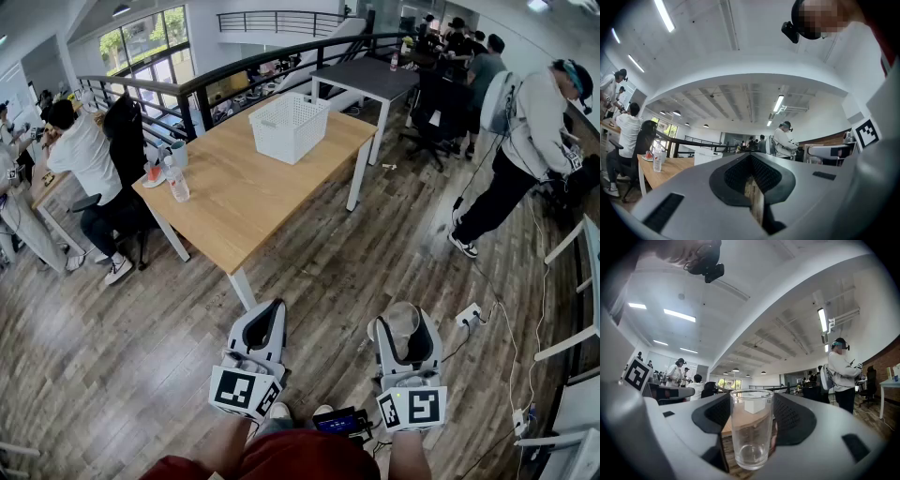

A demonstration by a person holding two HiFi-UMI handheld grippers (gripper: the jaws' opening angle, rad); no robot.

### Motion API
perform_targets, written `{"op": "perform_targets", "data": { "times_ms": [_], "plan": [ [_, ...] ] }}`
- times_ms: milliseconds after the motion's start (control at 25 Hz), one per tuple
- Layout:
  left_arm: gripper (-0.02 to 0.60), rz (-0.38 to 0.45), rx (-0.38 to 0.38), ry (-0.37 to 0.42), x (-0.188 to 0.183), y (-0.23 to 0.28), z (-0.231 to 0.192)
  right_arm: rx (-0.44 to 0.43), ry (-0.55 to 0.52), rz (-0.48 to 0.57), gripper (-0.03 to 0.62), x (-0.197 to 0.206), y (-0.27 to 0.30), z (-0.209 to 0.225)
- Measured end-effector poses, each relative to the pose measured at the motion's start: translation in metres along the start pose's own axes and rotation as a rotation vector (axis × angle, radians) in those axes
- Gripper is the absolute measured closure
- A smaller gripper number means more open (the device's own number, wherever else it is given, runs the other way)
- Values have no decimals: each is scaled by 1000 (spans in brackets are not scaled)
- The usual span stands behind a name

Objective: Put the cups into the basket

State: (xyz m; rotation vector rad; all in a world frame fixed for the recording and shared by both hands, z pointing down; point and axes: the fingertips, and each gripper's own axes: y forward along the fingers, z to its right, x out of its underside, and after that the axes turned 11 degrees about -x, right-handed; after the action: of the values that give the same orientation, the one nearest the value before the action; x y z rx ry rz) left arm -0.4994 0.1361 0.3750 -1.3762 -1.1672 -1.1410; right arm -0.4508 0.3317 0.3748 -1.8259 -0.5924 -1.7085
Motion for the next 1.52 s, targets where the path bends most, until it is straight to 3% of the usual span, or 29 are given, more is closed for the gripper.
{"op": "perform_targets", "data": {
  "times_ms": [920, 1120, 1520],
  "plan": [
    [575, -47, 16, -7, 29, 26, 54, 4, 67, -2, 313, 21, -23, 55],
    [575, -65, 18, -46, 36, 33, 74, -19, 82, -3, 313, 28, -30, 73],
    [575, -60, 0, 37, 41, 45, 83, -32, 97, -8, 313, 34, -20, 91]
  ]
}}
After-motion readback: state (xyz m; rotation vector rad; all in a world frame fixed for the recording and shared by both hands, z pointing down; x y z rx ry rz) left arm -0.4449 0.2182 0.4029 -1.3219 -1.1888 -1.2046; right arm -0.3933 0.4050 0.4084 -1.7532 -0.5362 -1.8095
